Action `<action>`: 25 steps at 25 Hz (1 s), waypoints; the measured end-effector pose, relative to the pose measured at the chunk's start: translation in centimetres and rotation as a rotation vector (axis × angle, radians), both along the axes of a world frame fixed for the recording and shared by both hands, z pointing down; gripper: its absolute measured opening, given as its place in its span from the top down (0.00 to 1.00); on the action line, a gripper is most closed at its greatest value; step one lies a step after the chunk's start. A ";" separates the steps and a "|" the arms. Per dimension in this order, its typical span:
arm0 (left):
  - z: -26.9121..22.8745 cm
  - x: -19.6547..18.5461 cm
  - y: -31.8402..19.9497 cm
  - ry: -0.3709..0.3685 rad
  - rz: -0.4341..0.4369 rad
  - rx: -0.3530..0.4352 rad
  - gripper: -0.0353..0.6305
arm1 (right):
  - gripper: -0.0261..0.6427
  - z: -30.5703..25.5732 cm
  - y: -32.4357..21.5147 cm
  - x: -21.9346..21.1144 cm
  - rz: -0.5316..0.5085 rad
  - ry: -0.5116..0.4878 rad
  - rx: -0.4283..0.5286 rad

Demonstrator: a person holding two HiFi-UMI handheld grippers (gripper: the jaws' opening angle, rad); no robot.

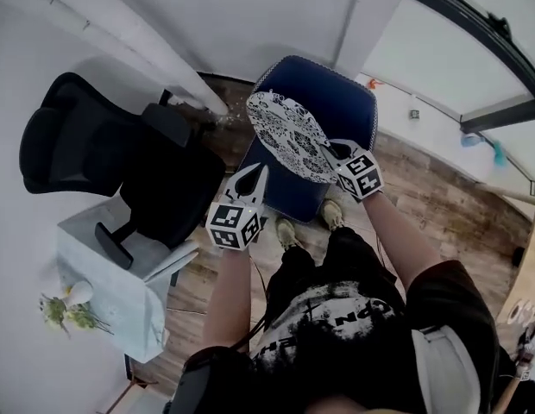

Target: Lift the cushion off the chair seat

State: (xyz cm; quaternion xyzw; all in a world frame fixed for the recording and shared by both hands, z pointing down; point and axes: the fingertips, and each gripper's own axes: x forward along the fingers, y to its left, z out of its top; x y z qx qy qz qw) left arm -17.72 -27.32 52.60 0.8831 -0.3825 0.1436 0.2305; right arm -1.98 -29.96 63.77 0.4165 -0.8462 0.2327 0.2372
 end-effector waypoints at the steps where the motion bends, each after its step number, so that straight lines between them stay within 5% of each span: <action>1: -0.5 -0.3 0.3 -0.003 -0.006 0.008 0.93 | 0.91 -1.5 0.1 -0.2 -0.008 -0.007 0.021; 13: -8.9 -1.8 1.5 0.013 -0.068 0.177 0.93 | 0.91 -20.2 -0.1 -0.8 -0.086 -0.137 0.339; 25: -14.8 -0.4 3.5 0.039 -0.100 0.299 0.93 | 0.91 -29.2 3.1 -0.8 -0.210 -0.160 0.517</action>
